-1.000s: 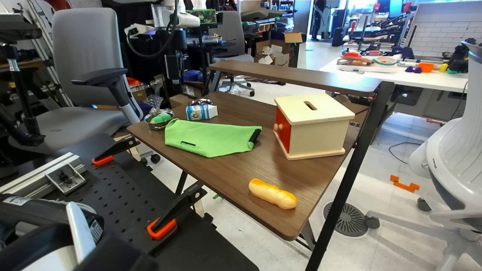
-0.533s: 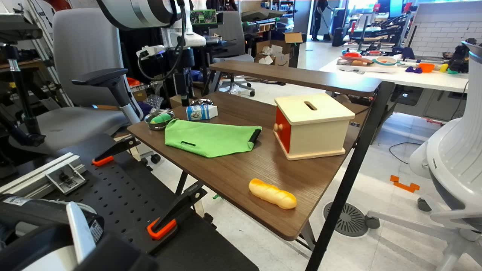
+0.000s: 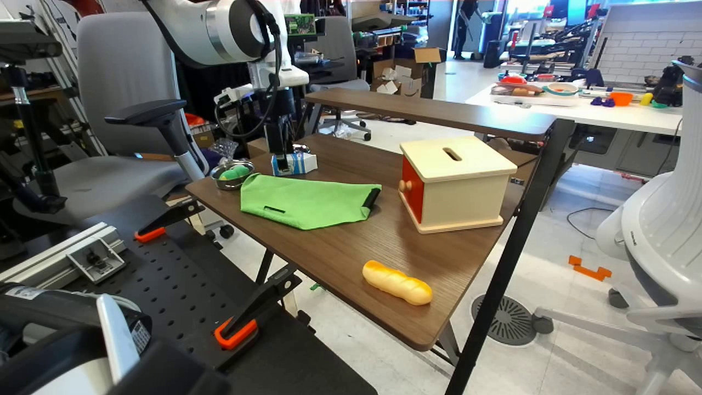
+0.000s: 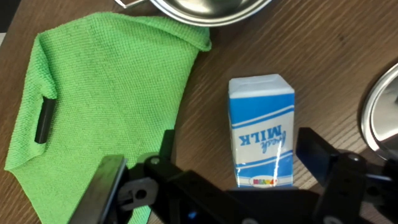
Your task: Move the white and blue carton to the right
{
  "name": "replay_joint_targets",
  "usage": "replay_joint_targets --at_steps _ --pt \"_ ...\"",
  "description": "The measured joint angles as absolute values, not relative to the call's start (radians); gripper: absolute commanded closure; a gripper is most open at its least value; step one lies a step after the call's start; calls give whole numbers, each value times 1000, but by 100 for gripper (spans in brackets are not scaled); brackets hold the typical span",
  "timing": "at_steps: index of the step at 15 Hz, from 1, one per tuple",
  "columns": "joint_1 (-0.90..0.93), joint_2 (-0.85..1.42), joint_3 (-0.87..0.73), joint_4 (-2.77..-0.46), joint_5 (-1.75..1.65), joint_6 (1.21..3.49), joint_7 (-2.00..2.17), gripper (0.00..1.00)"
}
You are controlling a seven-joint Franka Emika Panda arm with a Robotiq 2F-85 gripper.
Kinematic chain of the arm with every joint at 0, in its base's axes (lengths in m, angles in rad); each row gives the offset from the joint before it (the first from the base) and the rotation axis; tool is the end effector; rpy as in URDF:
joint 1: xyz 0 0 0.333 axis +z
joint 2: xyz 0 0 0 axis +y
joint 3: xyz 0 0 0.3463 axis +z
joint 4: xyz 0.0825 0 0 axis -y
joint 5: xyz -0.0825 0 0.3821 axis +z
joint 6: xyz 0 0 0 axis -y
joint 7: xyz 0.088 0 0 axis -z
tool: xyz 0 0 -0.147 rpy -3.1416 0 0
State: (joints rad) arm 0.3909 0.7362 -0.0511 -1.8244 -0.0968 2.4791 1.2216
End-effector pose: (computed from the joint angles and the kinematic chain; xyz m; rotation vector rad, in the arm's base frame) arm 0.6117 0.2150 0.1071 2.7862 -1.1635 0.0095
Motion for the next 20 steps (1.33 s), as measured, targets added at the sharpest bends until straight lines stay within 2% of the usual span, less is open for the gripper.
replay_joint_targets --at_steps 4,6,14,20 --pt "401 766 -74 -1795 -97 2479 1251 67" --pt "403 774 -82 -1786 -99 2479 1260 80" --pt "402 745 -123 -1771 -115 2479 1293 81" --pt "352 540 -126 -1907 -129 2487 1247 81"
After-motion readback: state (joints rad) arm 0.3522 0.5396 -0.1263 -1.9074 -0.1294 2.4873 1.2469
